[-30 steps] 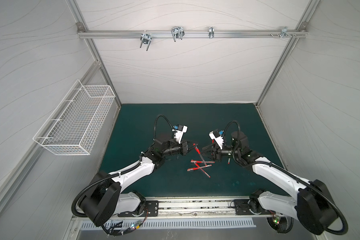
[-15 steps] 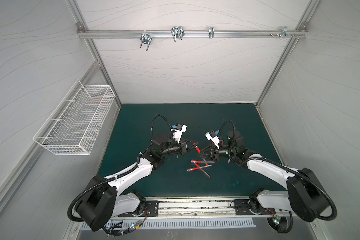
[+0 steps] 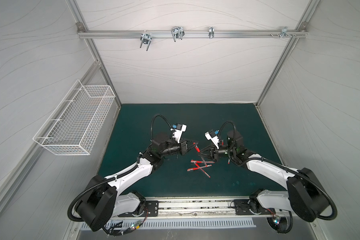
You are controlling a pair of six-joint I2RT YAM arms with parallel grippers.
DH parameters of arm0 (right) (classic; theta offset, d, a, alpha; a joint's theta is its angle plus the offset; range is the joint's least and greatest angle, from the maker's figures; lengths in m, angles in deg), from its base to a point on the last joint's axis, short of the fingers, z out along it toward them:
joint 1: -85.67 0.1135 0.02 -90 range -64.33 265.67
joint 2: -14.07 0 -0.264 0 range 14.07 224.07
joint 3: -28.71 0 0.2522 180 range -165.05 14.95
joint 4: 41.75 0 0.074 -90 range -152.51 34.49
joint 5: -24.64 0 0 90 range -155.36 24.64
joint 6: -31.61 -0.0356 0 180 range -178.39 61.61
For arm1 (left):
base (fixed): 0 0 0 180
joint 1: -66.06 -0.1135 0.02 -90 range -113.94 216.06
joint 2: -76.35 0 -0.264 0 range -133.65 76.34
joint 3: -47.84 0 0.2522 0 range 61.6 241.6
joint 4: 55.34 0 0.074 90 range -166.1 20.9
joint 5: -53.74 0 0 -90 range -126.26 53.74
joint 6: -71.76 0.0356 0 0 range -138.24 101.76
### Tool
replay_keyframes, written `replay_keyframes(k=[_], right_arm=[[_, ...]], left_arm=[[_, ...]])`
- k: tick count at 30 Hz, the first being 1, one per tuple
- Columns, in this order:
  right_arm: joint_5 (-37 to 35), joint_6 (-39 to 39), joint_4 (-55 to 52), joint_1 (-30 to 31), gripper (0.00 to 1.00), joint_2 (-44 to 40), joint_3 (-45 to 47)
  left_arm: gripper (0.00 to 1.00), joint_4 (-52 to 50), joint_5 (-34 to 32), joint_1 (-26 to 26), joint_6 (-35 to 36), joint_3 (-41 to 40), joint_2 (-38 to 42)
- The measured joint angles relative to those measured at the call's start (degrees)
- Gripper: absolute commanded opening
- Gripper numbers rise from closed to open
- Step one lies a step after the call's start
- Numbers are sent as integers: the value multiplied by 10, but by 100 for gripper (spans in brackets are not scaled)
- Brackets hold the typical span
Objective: Remove pen caps from pens
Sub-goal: Open the pen cap on the pen.
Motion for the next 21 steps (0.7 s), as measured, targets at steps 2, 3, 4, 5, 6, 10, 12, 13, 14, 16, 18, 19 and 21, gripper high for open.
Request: replay_keyframes(k=[2,3,4,5,6,10,12,13,14,16,18,19,21], right_arm=[[-12,4,-6,4,0,-4,0],[-21,9,-12,7,0,-9,0],[-32,14,-19,10,0,-15,0],[-44,19,-26,14,0,-21,0],[-58,22,-32,18,0,-29,0],[-118,35,-47,31,0,-64,5],[-137,36,-47,34,0,-73,9],[-143,38,-48,36,0,-74,10],[-150,39,-49,38,0,-74,10],[-158,39,-53,42,0,-72,10],[-164,40,-53,45,0,-71,10],[-166,40,-53,47,0,-70,10],[-168,40,-53,48,0,-70,10]], left_arm=[[32,0,-2,0,2,0,0],[33,-2,-3,0,4,0,0],[34,-3,-3,0,5,0,0],[35,-3,-4,0,5,0,0],[35,-4,-4,0,5,0,0],[34,-4,-4,0,5,0,0],[33,-3,-3,0,5,0,0],[32,-2,-3,0,4,0,-1],[32,-2,-2,0,4,0,-1],[29,1,-2,0,4,0,-2],[23,2,-1,0,4,0,-2],[20,2,0,0,4,0,-2],[14,2,1,0,3,0,-2]])
